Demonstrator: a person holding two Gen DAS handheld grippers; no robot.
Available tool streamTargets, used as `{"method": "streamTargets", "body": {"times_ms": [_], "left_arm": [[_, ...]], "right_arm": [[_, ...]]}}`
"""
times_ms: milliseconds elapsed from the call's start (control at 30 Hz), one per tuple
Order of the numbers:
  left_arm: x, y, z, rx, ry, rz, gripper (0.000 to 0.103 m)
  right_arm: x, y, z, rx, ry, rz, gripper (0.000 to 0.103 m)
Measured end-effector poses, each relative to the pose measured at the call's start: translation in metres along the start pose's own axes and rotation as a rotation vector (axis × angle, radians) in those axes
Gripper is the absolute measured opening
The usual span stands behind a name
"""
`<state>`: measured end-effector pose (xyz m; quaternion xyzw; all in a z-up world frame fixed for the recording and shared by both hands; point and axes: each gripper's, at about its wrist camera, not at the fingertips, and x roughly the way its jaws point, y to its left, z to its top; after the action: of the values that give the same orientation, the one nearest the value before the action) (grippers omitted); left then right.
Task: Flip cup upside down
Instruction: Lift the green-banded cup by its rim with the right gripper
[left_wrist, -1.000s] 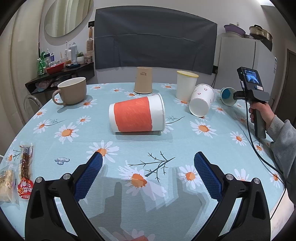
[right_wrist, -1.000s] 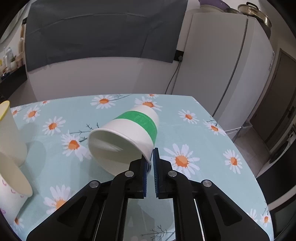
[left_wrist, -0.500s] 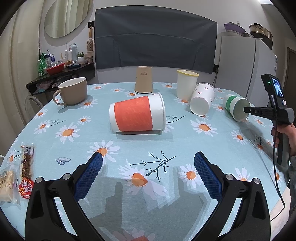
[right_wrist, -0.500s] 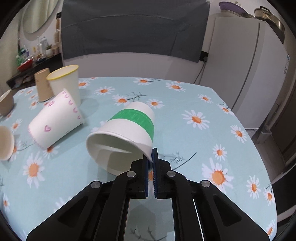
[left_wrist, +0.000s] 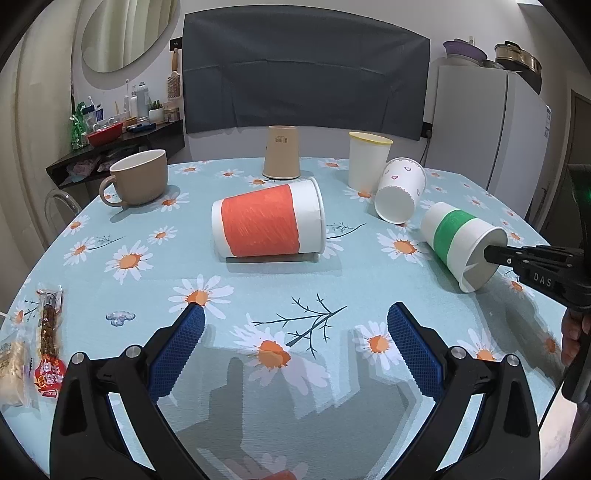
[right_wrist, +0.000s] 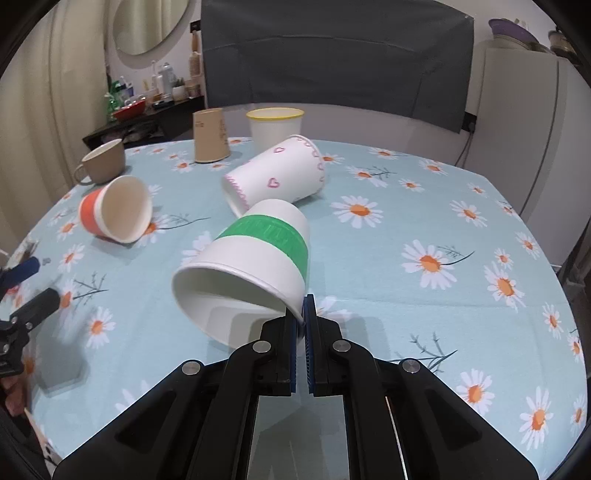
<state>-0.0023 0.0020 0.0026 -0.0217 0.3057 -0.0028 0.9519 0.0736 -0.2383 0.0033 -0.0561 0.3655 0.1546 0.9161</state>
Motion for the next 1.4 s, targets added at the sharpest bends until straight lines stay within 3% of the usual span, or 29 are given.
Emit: {"method": "streamTargets", "body": {"times_ms": [433, 633, 700, 733, 767, 800, 900, 933, 1400], "left_arm": [[-0.001, 0.000, 0.000, -0.004, -0.012, 0.020, 0.097], [-0.002, 0.000, 0.000, -0.012, -0.010, 0.015, 0.097], [-0.002, 0.000, 0.000, -0.014, -0.009, 0.015, 0.097], [-0.002, 0.000, 0.000, -0.013, -0.009, 0.014, 0.097], [-0.002, 0.000, 0.000, -0.012, -0.010, 0.014, 0.097], [-0.003, 0.000, 0.000, -0.011, -0.010, 0.015, 0.097], [-0.002, 0.000, 0.000, -0.009, -0.009, 0.016, 0.097], [-0.002, 0.000, 0.000, -0.011, -0.009, 0.016, 0.097], [0.002, 0.002, 0.001, -0.018, 0.009, 0.036, 0.097]], "right_arm": [[-0.014, 0.050, -0.012, -0.057, 0.000, 0.094, 0.004], [-0.014, 0.059, -0.015, -0.066, -0.001, 0.098, 0.006], [-0.014, 0.058, -0.016, -0.067, 0.004, 0.080, 0.014], [-0.014, 0.056, -0.016, -0.064, 0.007, 0.079, 0.035], [-0.014, 0.054, -0.016, -0.059, 0.008, 0.080, 0.063], [-0.016, 0.053, -0.017, -0.058, 0.003, 0.077, 0.072], [-0.021, 0.049, -0.020, -0.081, 0.011, 0.083, 0.078], [-0.022, 0.048, -0.021, -0.086, 0.015, 0.095, 0.085], [-0.033, 0.012, -0.033, -0.024, -0.010, 0.141, 0.088]]}}
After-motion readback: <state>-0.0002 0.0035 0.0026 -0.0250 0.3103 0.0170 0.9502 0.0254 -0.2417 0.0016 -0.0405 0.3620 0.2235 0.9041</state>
